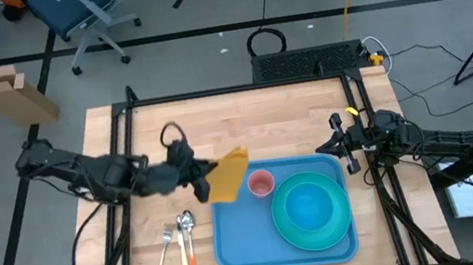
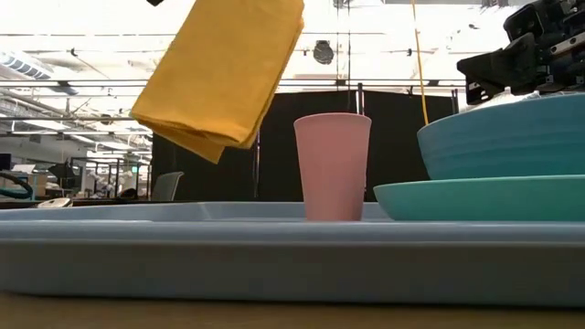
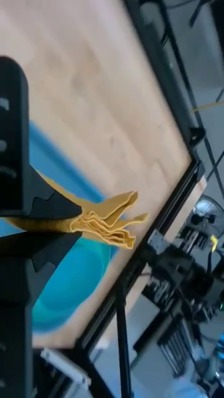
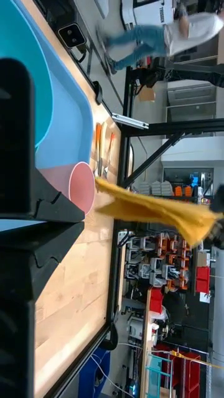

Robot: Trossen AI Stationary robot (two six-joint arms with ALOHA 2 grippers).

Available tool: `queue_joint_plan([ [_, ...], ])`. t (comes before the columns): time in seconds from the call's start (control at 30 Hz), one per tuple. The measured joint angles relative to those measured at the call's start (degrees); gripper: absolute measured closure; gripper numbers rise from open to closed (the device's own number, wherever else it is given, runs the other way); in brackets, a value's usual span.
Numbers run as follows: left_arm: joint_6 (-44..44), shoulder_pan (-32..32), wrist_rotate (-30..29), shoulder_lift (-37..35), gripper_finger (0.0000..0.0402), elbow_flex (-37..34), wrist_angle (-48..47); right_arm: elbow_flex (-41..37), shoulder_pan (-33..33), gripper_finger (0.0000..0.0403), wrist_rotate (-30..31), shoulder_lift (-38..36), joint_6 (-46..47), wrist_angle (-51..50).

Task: Set up tray
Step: Put the yellow table napkin on the blue serving tray to the bottom left of the pink plastic cup

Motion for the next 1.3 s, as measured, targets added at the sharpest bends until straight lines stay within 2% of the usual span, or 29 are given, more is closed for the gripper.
queue_joint_plan([
  [0.2, -8.54, -7.49, -5.06, 3.83, 0.0387, -1.33, 5.88, 0.0, 0.0, 0.0403, -0.1, 0.0, -0.05, 1.08],
  [0.33, -12.13, -11.12, -7.0, 9.14, 0.0387, -2.71, 13.83, 0.0, 0.0, 0.0403, -0.2, -0.02, 0.59, 1.98],
  [0.5, -14.29, -13.88, -8.94, 15.55, 0.0387, -2.75, 23.2, 0.0, 0.0, 0.0403, -0.53, 0.0, 2.3, 2.4],
  [0.73, -17.13, -18.99, -13.23, 18.81, 0.0387, -2.82, 30.09, 0.0, 0.11, 0.0403, -3.22, -0.02, 5.25, 2.57],
  [0.87, -22.49, -21.47, -16.09, 20.29, 0.0387, -2.77, 27.4, 0.0, 0.11, 0.0403, -3.21, -0.01, 5.42, 2.87],
  [1.07, -33.63, -21.66, -18.83, 22.28, 0.0387, -2.77, 14.6, 0.0, 0.11, 0.0403, -3.21, -0.02, 5.42, 3.01],
  [1.3, -41.37, -20.58, -16.31, 24.93, 0.0387, -2.77, 3.88, 0.0, 0.11, 0.0403, -3.2, -0.02, 5.54, 2.88],
])
